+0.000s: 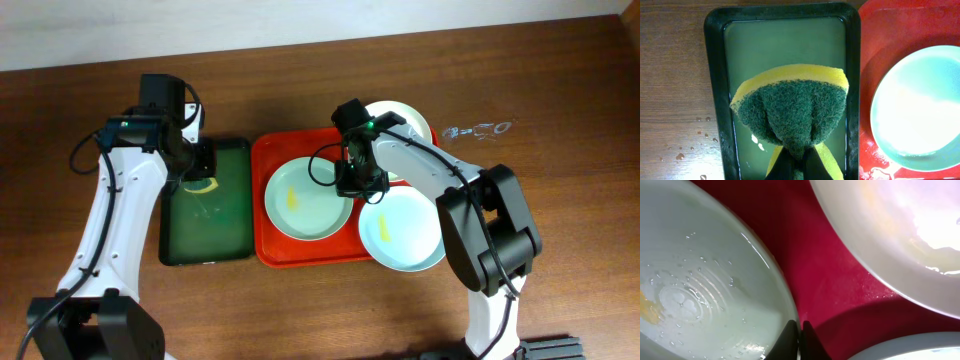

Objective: Clean dirty plates on tray and stack at the side
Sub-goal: 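Grasp the yellow-green sponge with the left gripper and lift it, then scrub the pale green plate with the sponge held in the left gripper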

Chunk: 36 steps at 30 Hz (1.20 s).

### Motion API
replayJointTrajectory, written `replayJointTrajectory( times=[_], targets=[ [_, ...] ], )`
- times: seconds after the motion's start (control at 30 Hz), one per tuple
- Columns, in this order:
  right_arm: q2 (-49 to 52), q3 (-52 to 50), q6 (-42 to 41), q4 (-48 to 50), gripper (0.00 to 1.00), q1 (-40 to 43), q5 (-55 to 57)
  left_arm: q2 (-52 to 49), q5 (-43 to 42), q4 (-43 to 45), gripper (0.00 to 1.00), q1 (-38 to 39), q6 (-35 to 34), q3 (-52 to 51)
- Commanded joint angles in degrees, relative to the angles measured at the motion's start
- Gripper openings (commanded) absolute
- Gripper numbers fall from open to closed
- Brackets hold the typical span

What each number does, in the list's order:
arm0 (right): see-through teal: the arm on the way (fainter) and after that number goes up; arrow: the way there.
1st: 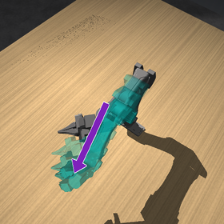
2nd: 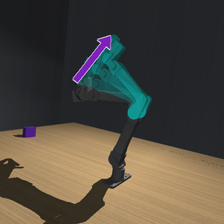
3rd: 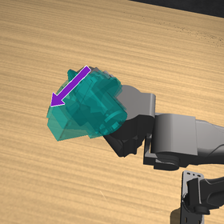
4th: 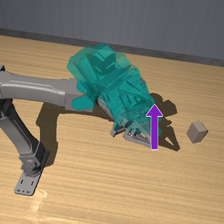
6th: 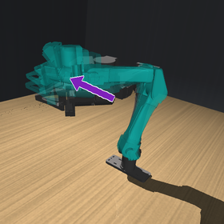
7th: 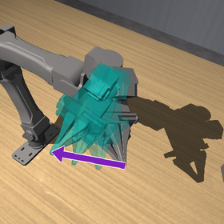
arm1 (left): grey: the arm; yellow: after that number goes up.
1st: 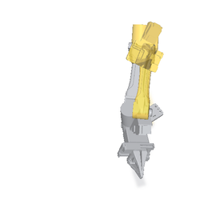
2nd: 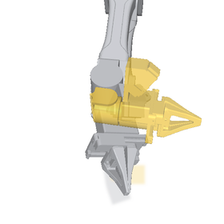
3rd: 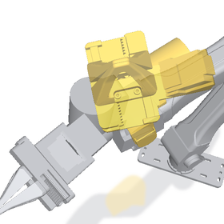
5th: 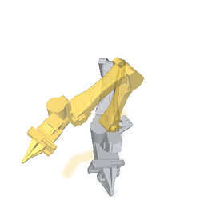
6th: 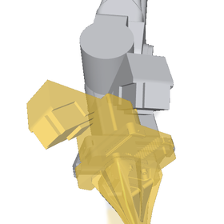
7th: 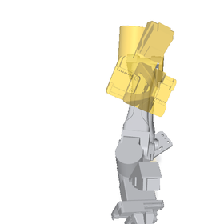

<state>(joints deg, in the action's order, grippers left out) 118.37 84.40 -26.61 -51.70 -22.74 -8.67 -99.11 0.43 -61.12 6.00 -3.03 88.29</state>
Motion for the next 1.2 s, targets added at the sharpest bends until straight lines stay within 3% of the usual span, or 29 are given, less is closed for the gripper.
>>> replayJointTrajectory(
  times=[0.0,0.03,0.07,0.1,0.17,0.43,0.6,0.93,1.17],
  targets=[
    [0.31,-0.5,-0.48,0.68,0.15,0.33,0.11,0.55,-0.46,-0.5,0.0,0.02,-0.76,0.61],
    [0.31,-0.5,-0.48,0.9,0.26,0.31,0.13,0.55,-0.46,-0.48,0.0,0.02,-0.76,0.61],
    [0.31,-0.5,-0.48,1.01,0.26,0.33,0.13,0.55,-0.46,-0.48,0.0,0.02,-0.76,0.61],
    [0.31,-0.5,-0.48,1.03,0.15,0.31,0.13,0.46,-0.46,-0.48,0.0,0.02,-0.76,0.61],
    [0.31,-0.52,-0.48,1.16,0.05,0.31,0.13,-0.17,-0.44,-0.55,0.0,0.02,-0.76,0.61],
    [0.31,-0.5,-0.5,1.16,0.04,0.26,-3.39,-5.53,-0.63,-1.55,0.0,0.31,-1.49,0.72],
    [0.31,-0.52,-0.5,1.18,0.04,0.26,-4.11,-8.09,-0.02,-6.82,0.0,0.9,-2.12,7.96],
    [0.31,-0.52,-0.48,1.18,0.04,0.26,-4.66,-18.1,-4.15,-2.62,0.0,15.82,-6.19,9.25],
    [0.31,-0.52,-0.48,1.18,0.04,0.26,-4.66,-24.11,-3.67,0.26,0.0,16.9,-6.14,9.25]
  ],
)
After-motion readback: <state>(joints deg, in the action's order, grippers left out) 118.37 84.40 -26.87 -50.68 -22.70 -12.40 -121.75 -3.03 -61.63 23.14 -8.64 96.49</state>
